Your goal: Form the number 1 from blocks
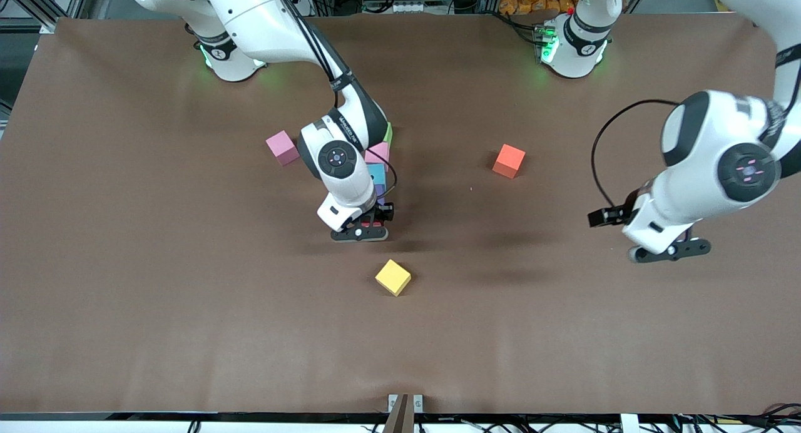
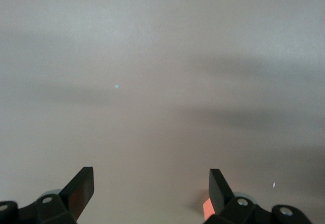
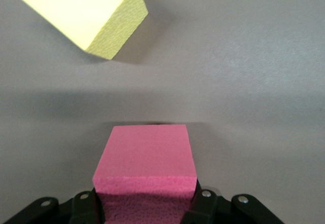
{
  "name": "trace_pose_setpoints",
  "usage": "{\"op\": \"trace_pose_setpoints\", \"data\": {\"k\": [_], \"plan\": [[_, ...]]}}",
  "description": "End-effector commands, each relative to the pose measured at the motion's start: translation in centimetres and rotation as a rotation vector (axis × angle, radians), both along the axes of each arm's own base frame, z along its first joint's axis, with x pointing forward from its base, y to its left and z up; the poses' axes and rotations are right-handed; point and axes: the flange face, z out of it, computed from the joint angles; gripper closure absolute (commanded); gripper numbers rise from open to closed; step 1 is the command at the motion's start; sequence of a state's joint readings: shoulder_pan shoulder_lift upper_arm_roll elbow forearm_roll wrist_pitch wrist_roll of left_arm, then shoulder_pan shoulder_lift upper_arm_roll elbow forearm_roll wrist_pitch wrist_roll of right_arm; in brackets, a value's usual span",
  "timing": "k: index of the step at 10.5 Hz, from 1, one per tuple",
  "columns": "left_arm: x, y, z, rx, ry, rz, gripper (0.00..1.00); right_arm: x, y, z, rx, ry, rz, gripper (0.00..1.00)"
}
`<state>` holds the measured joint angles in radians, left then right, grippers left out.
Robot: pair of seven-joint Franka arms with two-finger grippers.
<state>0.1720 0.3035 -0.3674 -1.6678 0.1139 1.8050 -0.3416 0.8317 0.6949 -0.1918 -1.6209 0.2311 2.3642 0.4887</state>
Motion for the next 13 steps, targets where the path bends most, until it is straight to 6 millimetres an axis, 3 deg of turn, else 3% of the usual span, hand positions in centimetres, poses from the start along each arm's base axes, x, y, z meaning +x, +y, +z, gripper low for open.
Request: {"op": "trace_pose_setpoints", "data": {"k": [1,2,4,7,8,9,11,13], "plan": [[-4.4,0.4,2.1,-0.004,-0.007,-0.005,0.0,-0.4,0.7,-0.5,-0.01,0.008,-0.013,0.47],[-5.3,0.2,2.6,-0.002,-0.011,-0.009,0.0,-0.7,0.8,-0.7,-0.013,0.014,-0.01,0.46],[-6.6,0.1,6.0,-0.01,-0.067,-0.005,0.0,-1.1,0.8,-1.0,-0.028,0.035,-0.007,0.44],[-6.4,1.1,10.8,-0.002,-0.16,0.002,0.0,-1.7,0.9,-1.4,-0.044,0.061,0.002,0.41],[-6.3,1.2,12.8,-0.006,-0.194,-0.004,0.0,-1.9,0.9,-1.5,-0.048,0.064,0.003,0.34],[-6.8,1.1,14.0,-0.009,-0.215,-0.025,0.0,-2.1,0.8,-1.5,-0.057,0.081,-0.012,0.0],[-7.5,2.0,15.9,0.012,-0.206,-0.085,0.0,-2.0,1.0,-0.8,-0.055,0.075,-0.026,0.0],[-8.0,2.0,20.2,0.008,-0.182,-0.128,0.0,-1.2,0.5,1.4,-0.031,0.055,-0.036,0.0]]}}
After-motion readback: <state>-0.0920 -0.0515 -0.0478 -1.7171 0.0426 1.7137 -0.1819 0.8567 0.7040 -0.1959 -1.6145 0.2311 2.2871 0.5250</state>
